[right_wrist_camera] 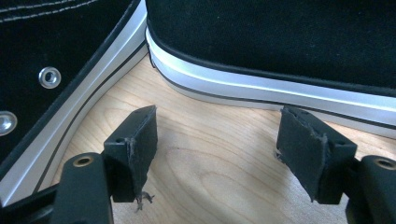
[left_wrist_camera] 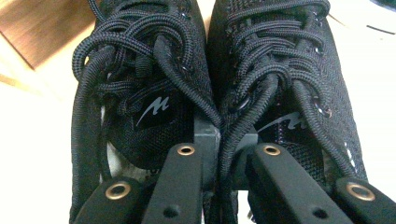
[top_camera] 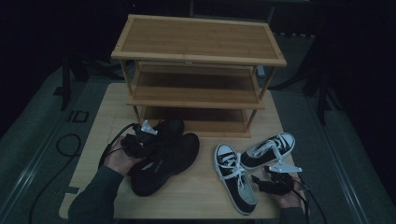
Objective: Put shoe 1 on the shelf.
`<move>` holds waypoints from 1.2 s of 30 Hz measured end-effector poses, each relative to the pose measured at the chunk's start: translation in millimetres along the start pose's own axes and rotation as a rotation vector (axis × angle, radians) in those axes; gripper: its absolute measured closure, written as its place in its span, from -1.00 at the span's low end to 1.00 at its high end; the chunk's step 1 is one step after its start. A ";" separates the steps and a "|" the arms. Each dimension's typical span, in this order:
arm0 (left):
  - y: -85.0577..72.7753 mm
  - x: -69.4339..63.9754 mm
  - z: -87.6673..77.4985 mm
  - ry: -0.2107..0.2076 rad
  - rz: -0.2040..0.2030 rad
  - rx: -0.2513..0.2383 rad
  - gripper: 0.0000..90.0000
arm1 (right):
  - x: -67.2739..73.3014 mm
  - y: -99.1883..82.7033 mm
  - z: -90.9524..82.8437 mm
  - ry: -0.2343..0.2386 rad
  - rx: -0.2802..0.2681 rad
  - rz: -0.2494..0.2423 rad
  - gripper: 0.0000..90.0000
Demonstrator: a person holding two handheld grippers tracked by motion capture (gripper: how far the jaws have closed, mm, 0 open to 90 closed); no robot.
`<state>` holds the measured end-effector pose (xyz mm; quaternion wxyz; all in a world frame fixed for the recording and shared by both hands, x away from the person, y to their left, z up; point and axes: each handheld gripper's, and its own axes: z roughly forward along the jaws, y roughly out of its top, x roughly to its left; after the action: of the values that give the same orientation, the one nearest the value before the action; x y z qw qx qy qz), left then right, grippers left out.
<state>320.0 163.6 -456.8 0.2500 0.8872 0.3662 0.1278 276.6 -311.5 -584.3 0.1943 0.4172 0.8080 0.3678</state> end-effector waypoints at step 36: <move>38.0 4.6 15.4 0.029 -0.023 -0.017 0.91 | 0.3 0.0 0.0 0.003 0.002 0.000 -0.37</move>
<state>351.9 138.4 -449.2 0.2538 0.8787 0.3789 0.1407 276.4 -311.3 -584.3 0.1928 0.4170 0.8085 0.3677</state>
